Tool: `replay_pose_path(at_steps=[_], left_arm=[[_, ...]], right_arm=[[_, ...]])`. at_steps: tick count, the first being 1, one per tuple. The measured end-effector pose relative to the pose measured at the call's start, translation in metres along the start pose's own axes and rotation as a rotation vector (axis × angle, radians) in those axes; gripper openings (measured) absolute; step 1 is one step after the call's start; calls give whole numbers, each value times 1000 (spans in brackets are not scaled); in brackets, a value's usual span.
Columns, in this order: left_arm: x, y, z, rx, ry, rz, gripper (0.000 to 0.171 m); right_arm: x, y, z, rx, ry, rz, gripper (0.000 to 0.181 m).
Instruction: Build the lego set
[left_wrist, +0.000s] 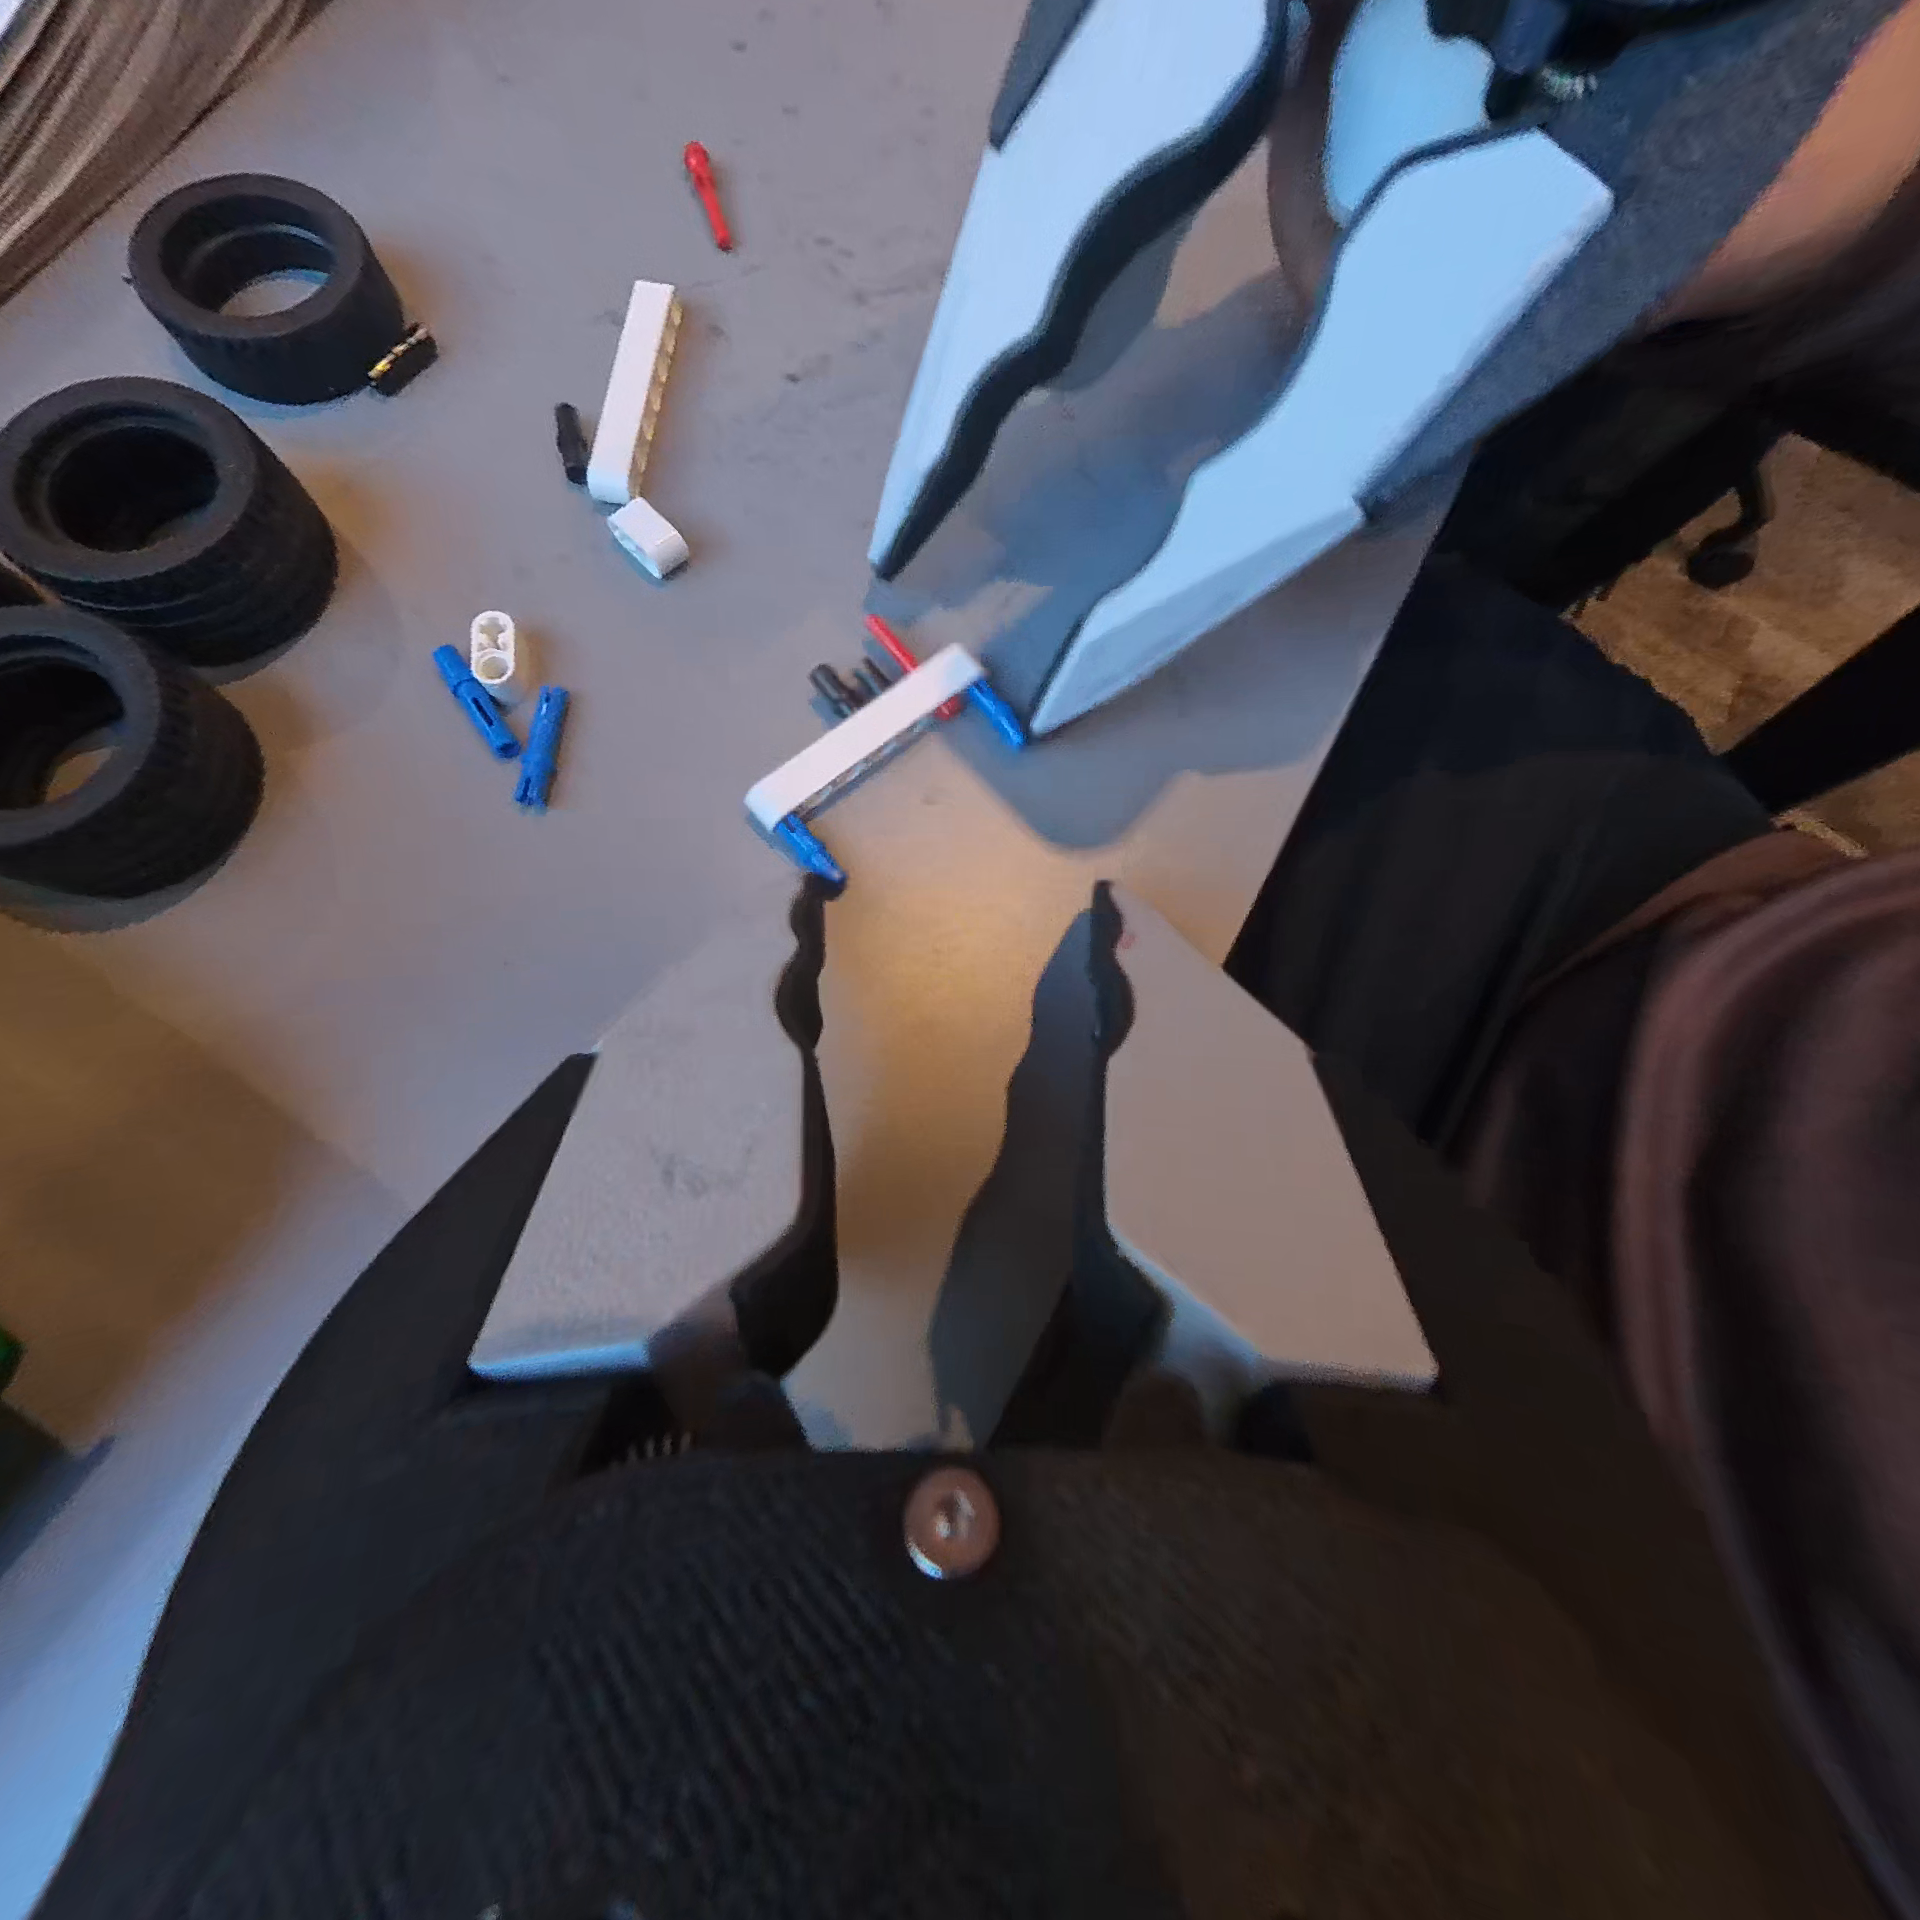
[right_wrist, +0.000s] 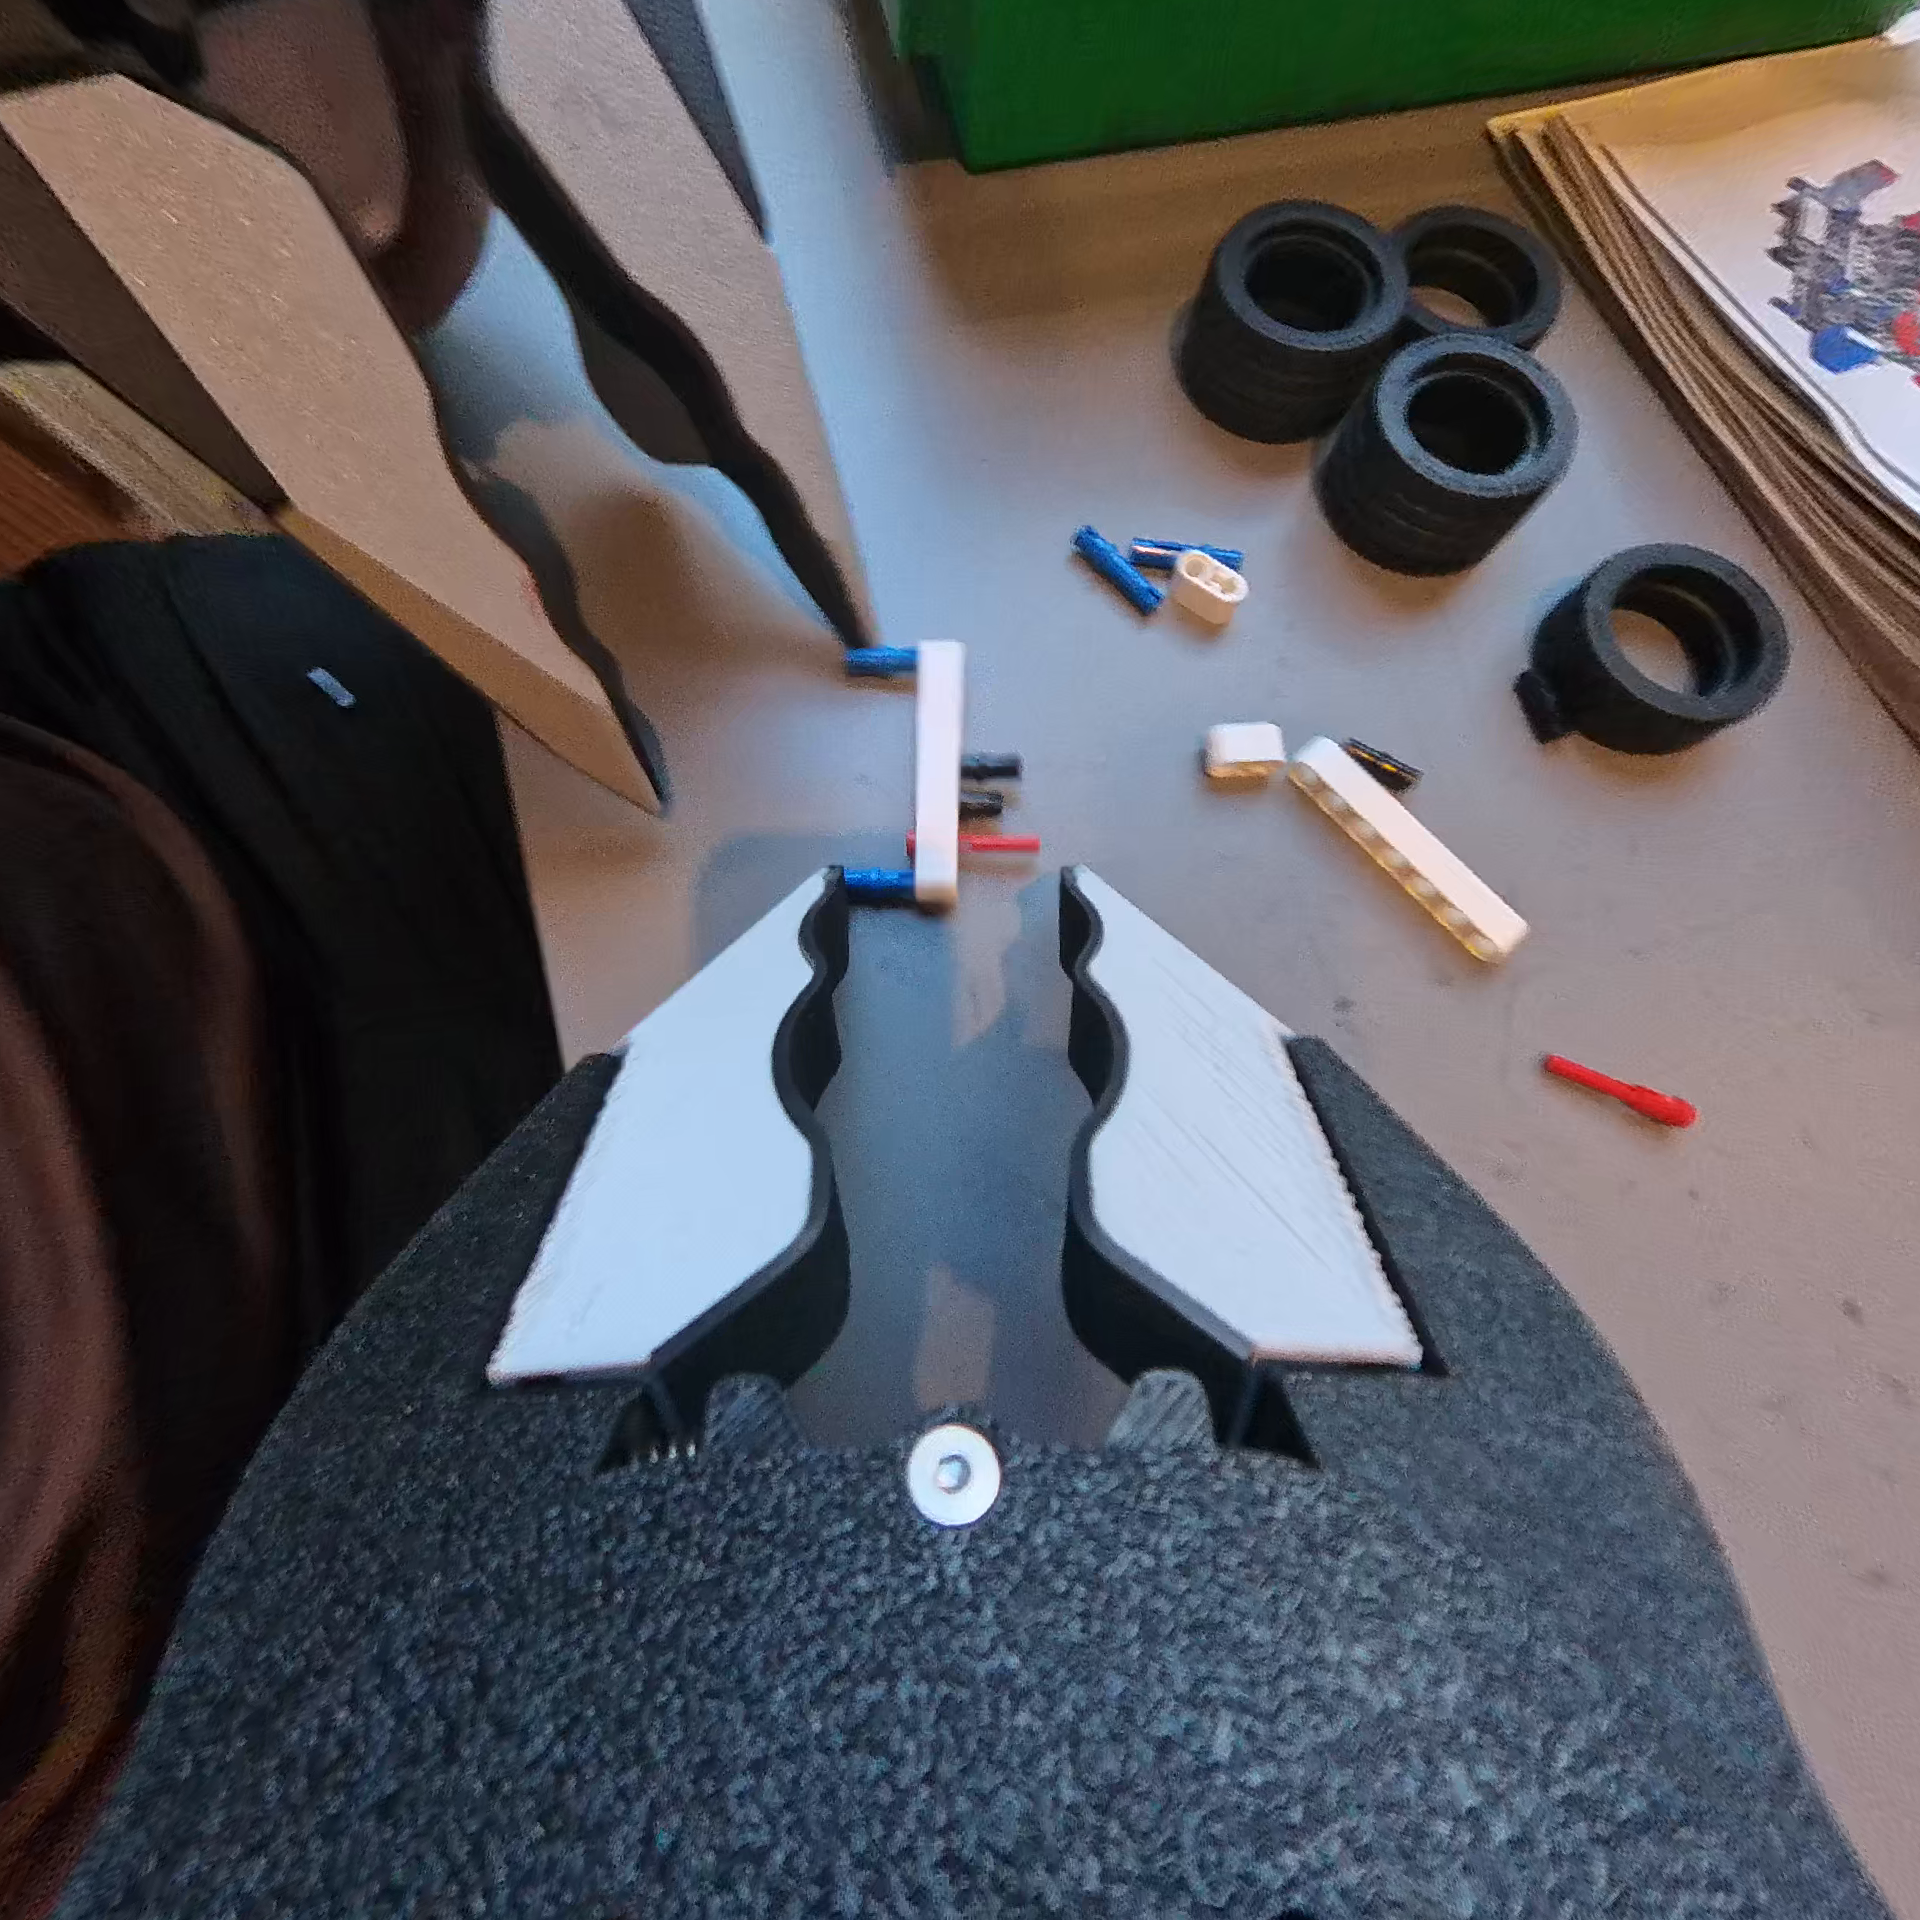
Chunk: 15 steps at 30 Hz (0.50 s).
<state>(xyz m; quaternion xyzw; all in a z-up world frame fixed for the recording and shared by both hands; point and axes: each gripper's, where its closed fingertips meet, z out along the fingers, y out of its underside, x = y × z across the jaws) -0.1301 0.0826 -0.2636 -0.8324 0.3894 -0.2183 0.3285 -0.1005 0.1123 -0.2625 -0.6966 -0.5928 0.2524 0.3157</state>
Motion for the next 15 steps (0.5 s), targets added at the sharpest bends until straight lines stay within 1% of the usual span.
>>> replay_pose_path(at_steps=[2, 3, 5, 8, 10, 13, 15], left_arm=[[-1, 0, -5, -2, 7, 15, 42], [-5, -1, -8, -1, -4, 29, 40], [-19, -3, -11, -12, -55, 50, 39], [-31, -12, -9, -6, -60, 54, 38], [-35, -18, -3, 0, -43, 65, 33], [-31, -18, 6, -26, 32, 94, 22], [-27, -13, 10, -62, 67, 109, 23]], right_arm=[[10, 4, -5, -6, 21, 4, 39], [11, 5, -8, 2, 7, 11, 39], [9, 0, -13, 36, -27, 34, 39], [3, -9, -13, 47, -66, 10, 37], [2, -11, -8, 16, -57, -47, 36], [1, -15, 0, -19, -67, -94, 34], [0, -14, 4, -33, -83, -106, 32]])
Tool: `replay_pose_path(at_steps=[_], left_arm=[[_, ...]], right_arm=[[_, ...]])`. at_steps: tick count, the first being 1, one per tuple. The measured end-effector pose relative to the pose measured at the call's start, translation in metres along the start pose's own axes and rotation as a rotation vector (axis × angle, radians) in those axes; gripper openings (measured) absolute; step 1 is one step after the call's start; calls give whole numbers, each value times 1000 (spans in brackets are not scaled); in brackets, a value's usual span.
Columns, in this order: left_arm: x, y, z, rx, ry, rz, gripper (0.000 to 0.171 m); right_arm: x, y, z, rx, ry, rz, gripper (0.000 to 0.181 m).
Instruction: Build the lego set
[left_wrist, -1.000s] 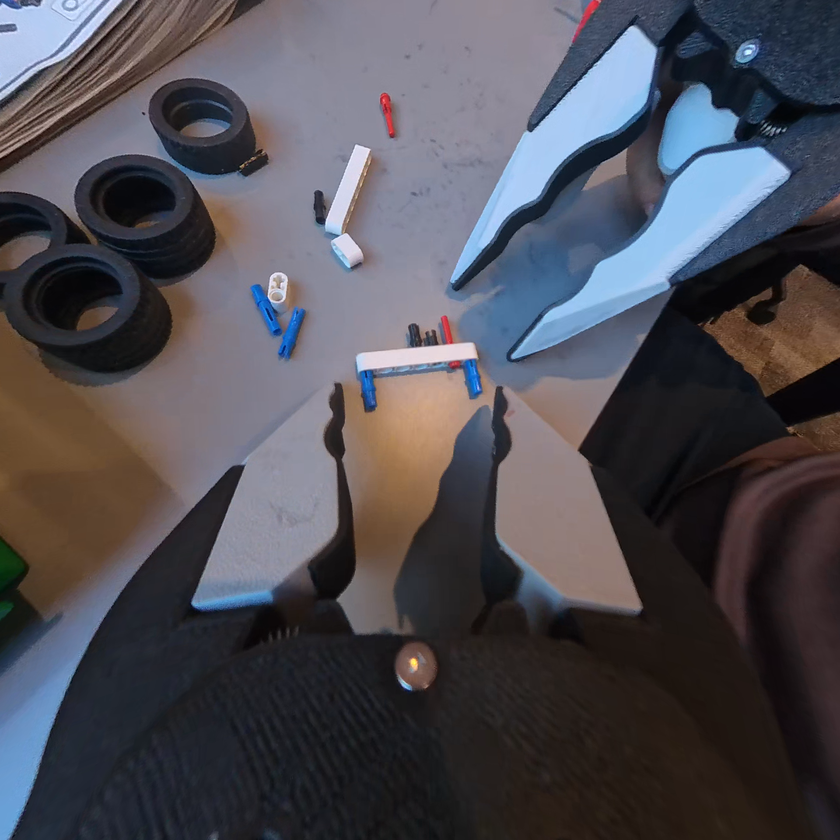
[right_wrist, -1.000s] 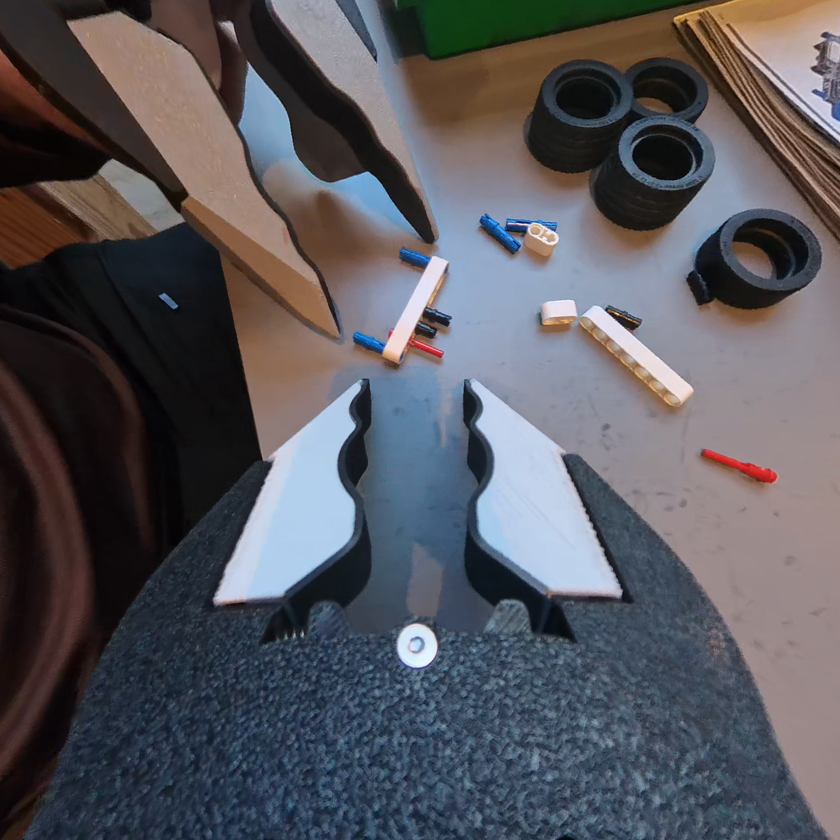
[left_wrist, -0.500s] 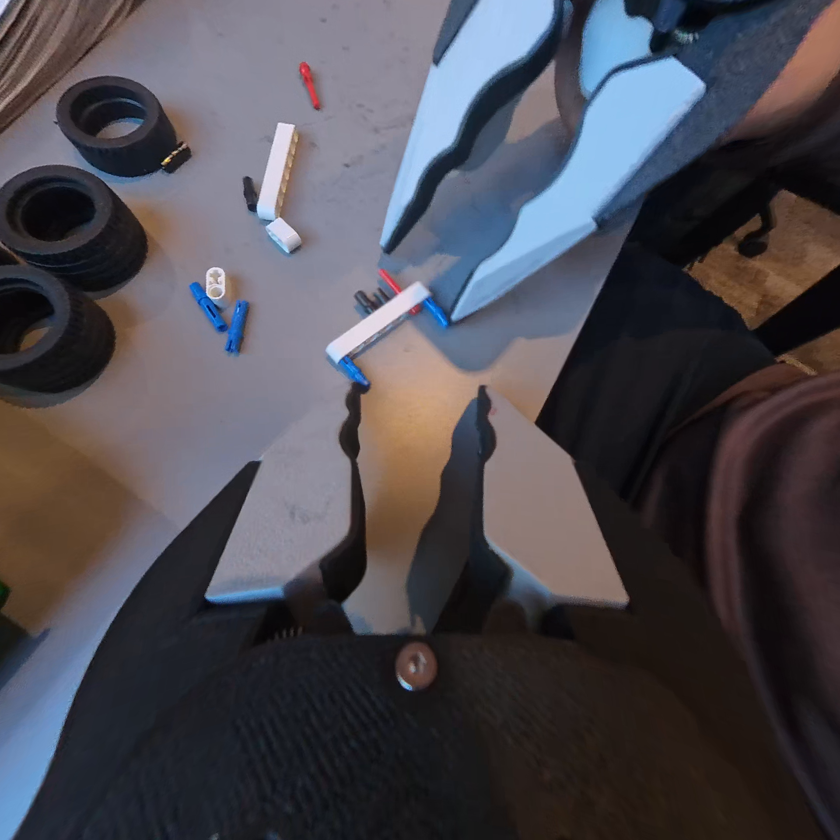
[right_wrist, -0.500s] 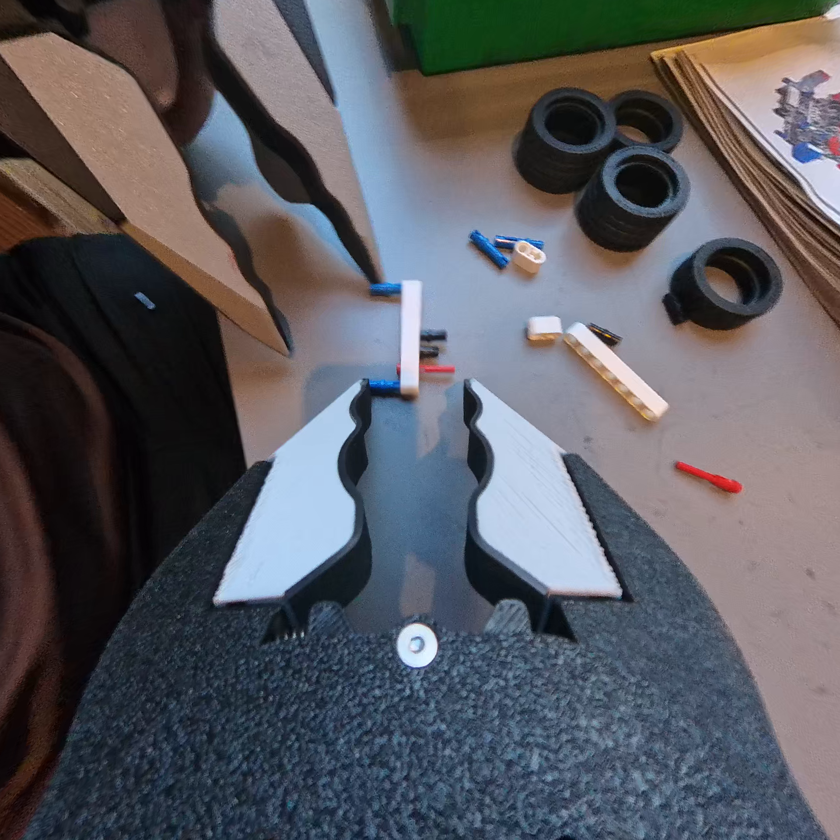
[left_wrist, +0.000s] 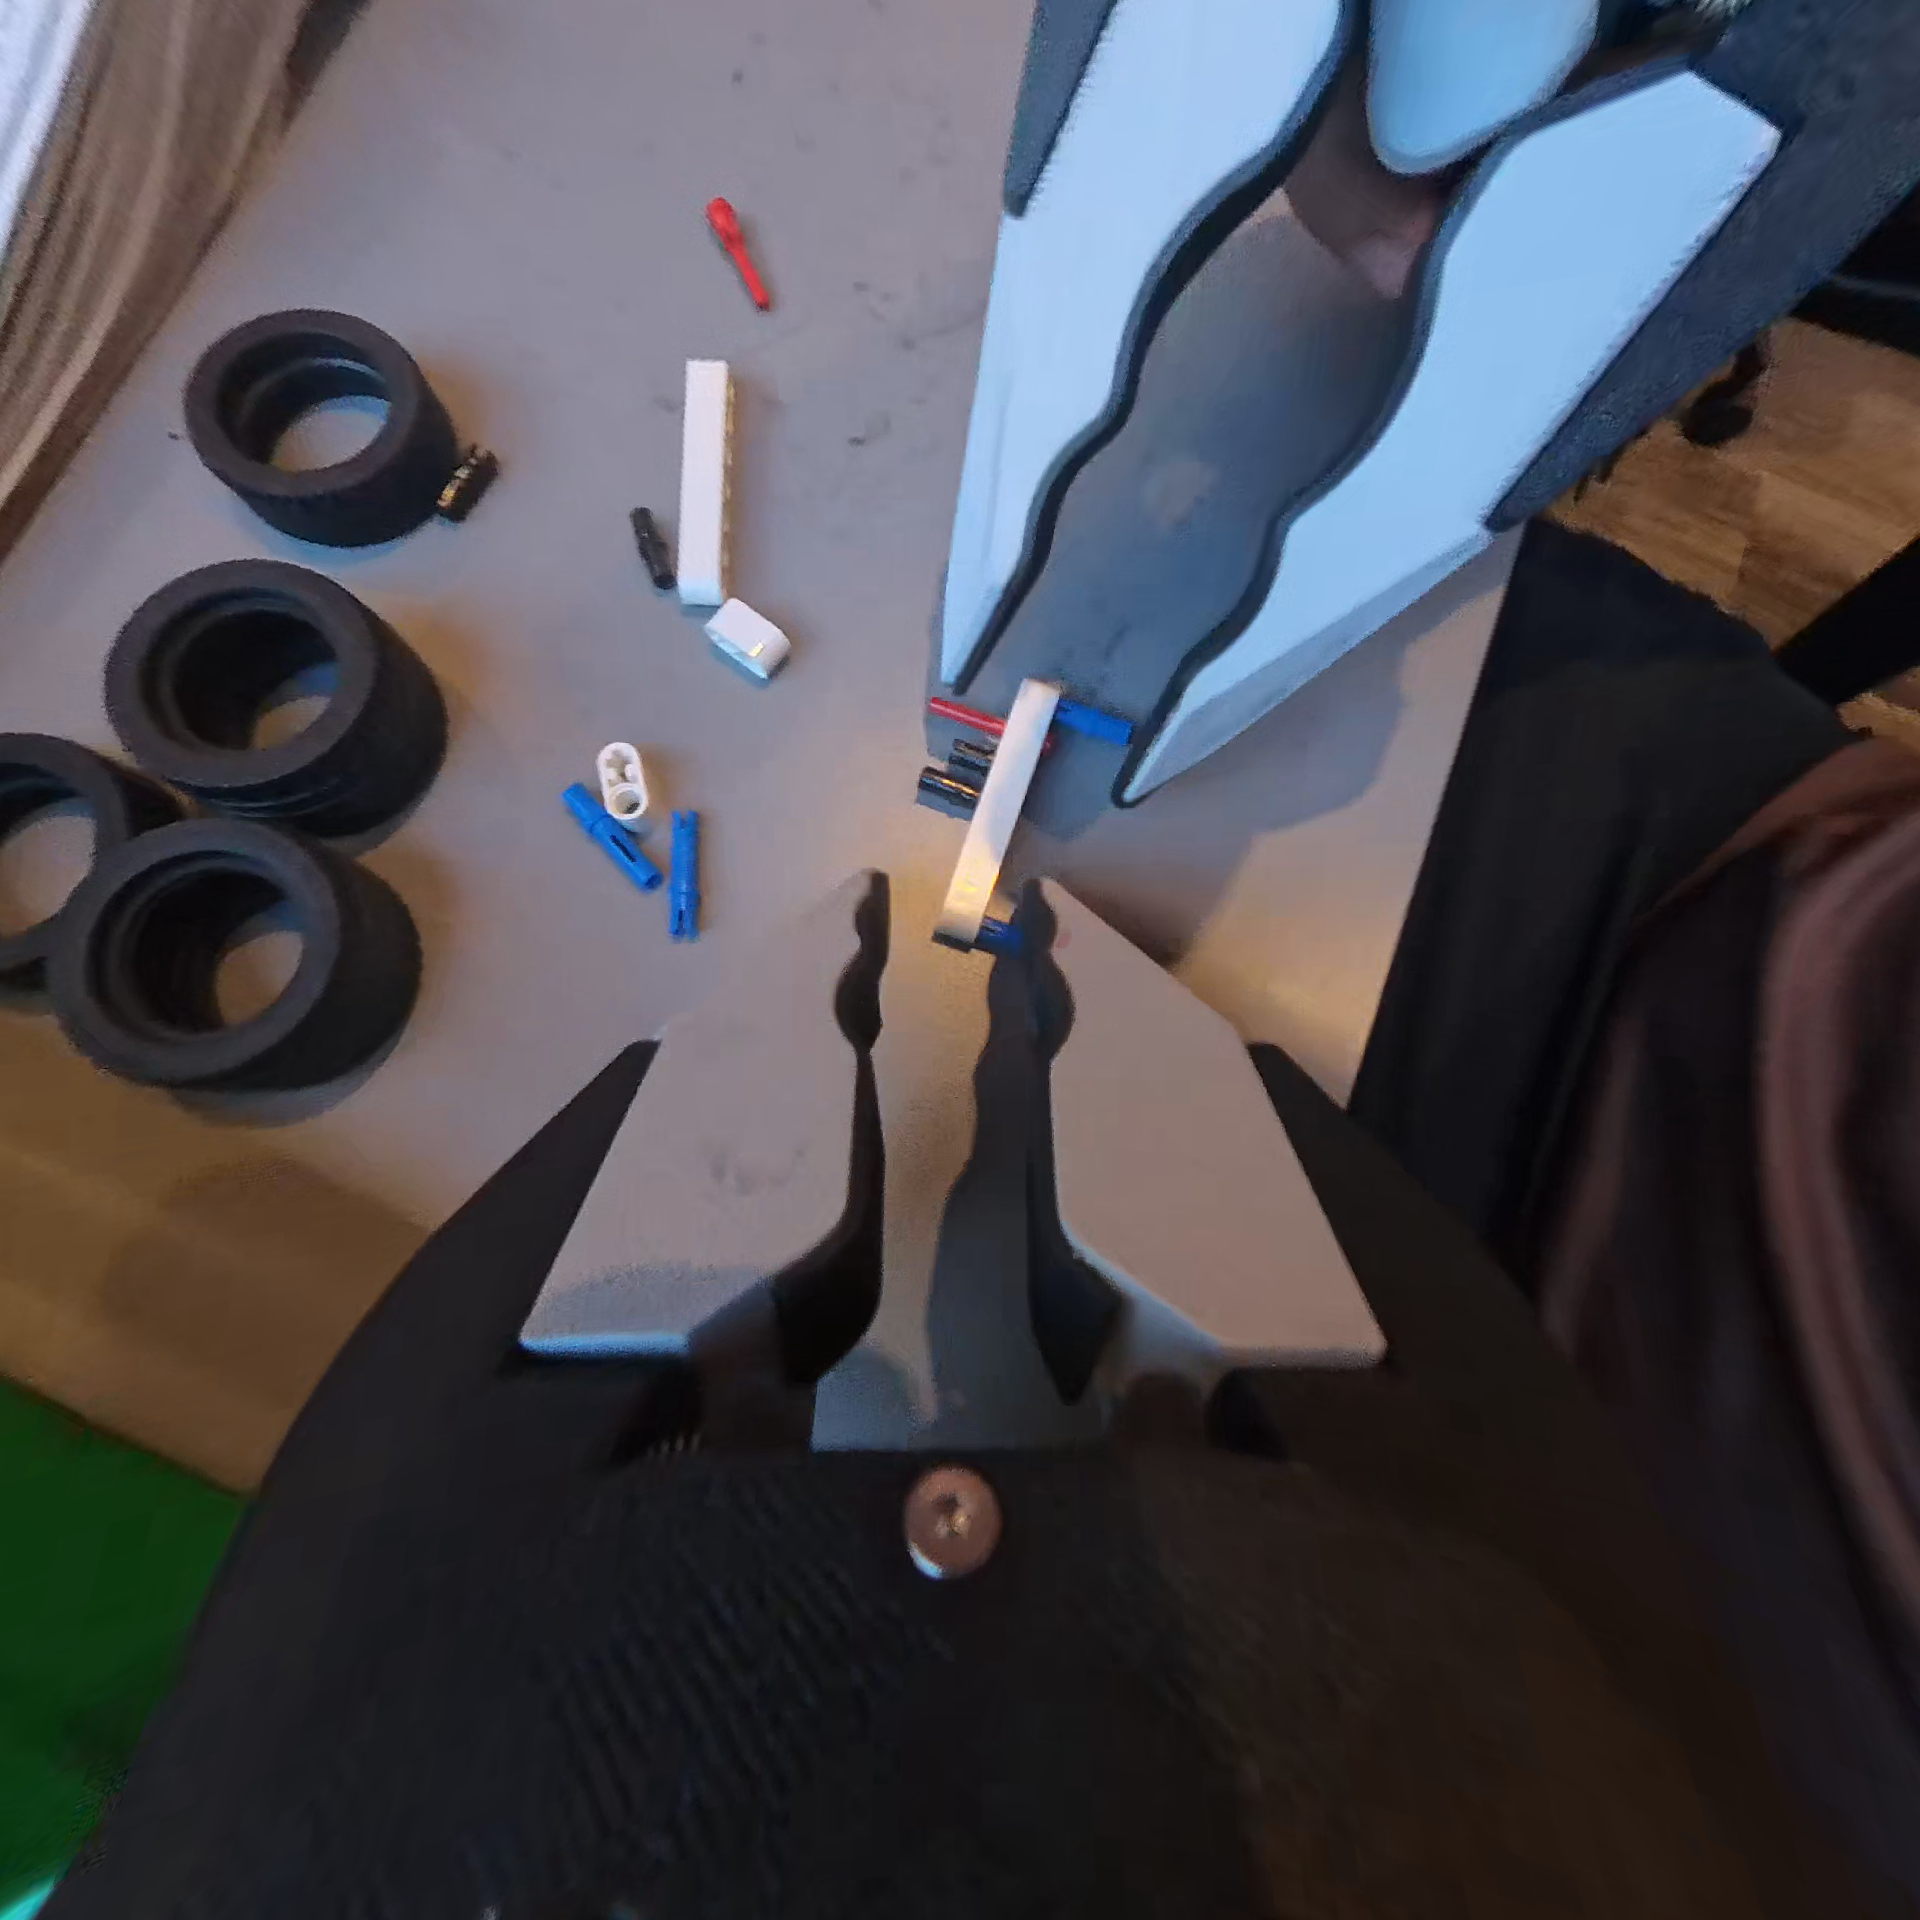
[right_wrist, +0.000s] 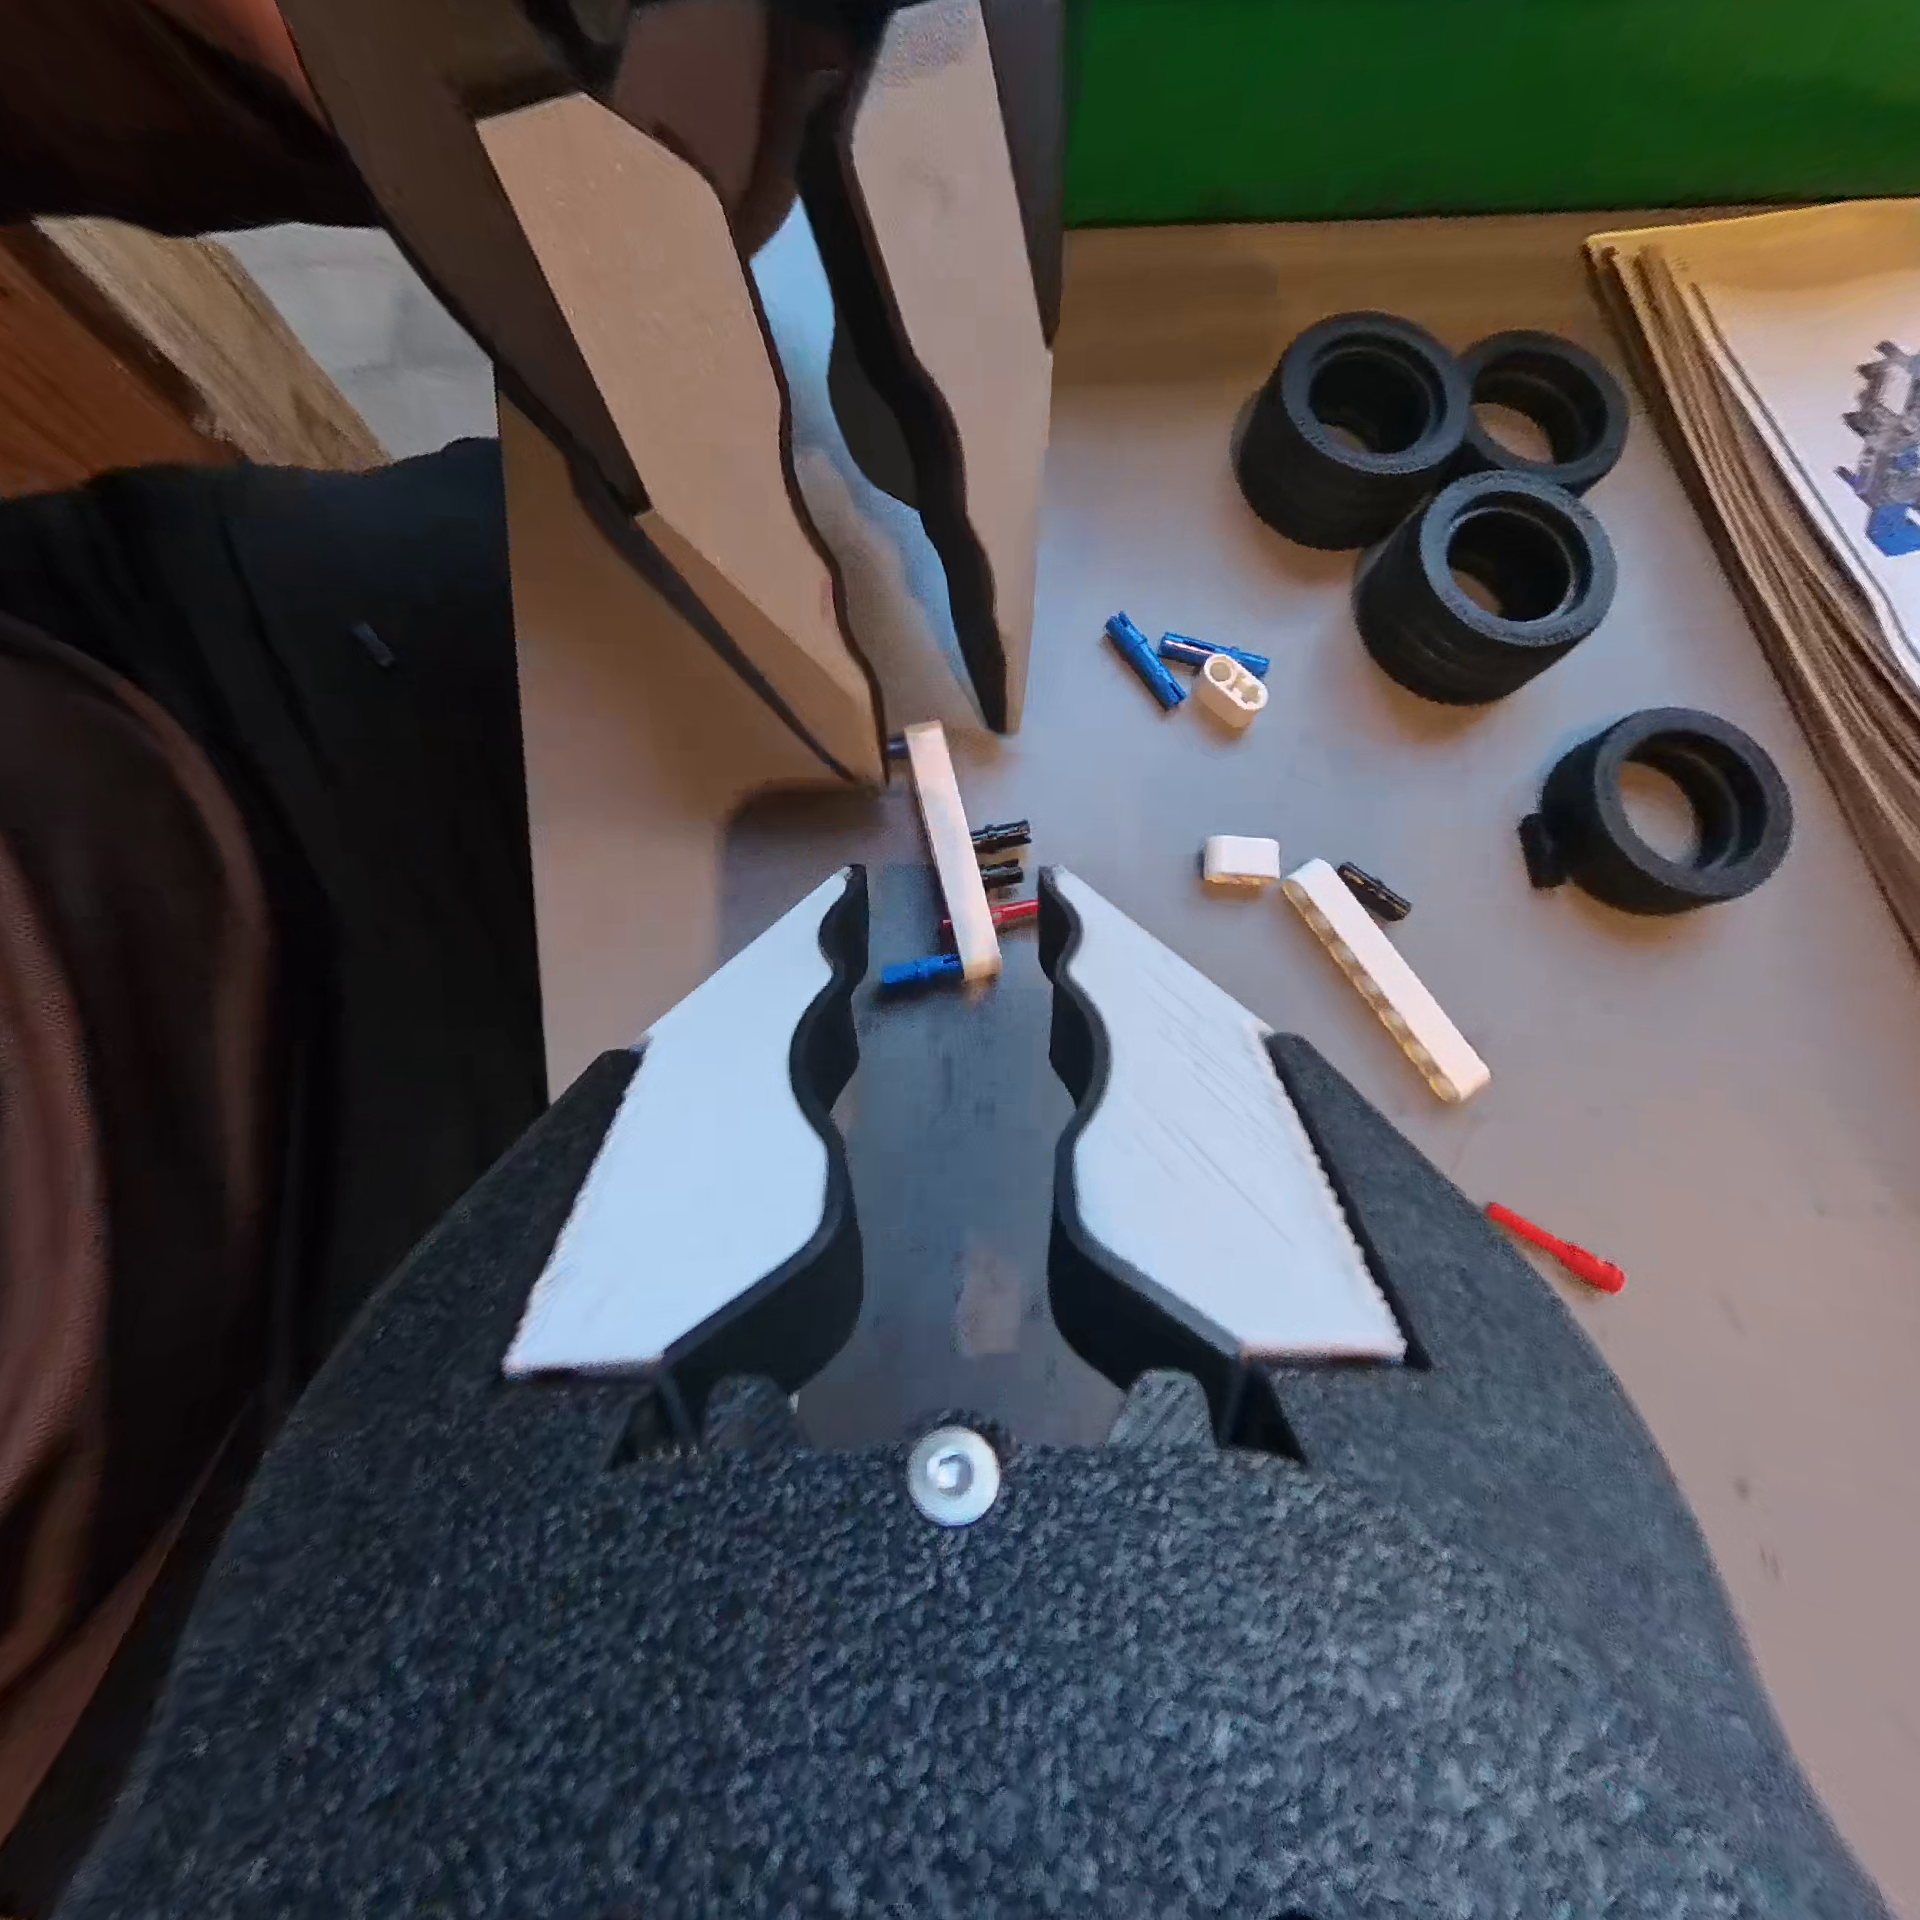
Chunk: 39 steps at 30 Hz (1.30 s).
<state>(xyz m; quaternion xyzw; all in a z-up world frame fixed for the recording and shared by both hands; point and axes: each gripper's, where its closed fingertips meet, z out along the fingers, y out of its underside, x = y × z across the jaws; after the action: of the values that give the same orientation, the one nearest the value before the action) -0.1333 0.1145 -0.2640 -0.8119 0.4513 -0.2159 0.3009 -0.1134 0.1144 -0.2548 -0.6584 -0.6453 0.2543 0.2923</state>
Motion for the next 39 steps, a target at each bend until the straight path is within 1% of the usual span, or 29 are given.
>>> replay_pose_path(at_steps=[4, 7, 8, 12, 17, 20, 25, 28, 36, 39], left_arm=[[5, -1, 5, -9, 38, 40, 23], [4, -1, 6, -23, 38, 80, 6], [4, -2, 7, -20, 41, 96, 6], [5, -2, 7, 7, 67, 149, 5], [6, 0, 6, 35, 104, 196, 5], [7, 0, 6, 34, 114, 202, 5], [6, -1, 6, 35, 109, 187, 5], [6, -1, 6, 35, 111, 174, 5], [6, -1, 6, 41, 78, 200, 5], [6, -1, 5, 49, 51, 252, 5]], right_arm=[[0, -1, 5, -3, -33, -27, 31], [3, -2, 7, -7, -55, -38, 28], [4, -2, 9, -12, -66, -42, 27], [4, 0, 15, -31, -101, -81, 24], [5, -1, 18, -15, -153, -108, 24], [3, -1, 19, -2, -181, -131, 21], [2, -1, 19, 17, -181, -139, 20], [0, -1, 19, 21, -168, -159, 15], [0, 0, 18, 16, -143, -166, 15], [1, -1, 19, 19, -146, -114, 16]])
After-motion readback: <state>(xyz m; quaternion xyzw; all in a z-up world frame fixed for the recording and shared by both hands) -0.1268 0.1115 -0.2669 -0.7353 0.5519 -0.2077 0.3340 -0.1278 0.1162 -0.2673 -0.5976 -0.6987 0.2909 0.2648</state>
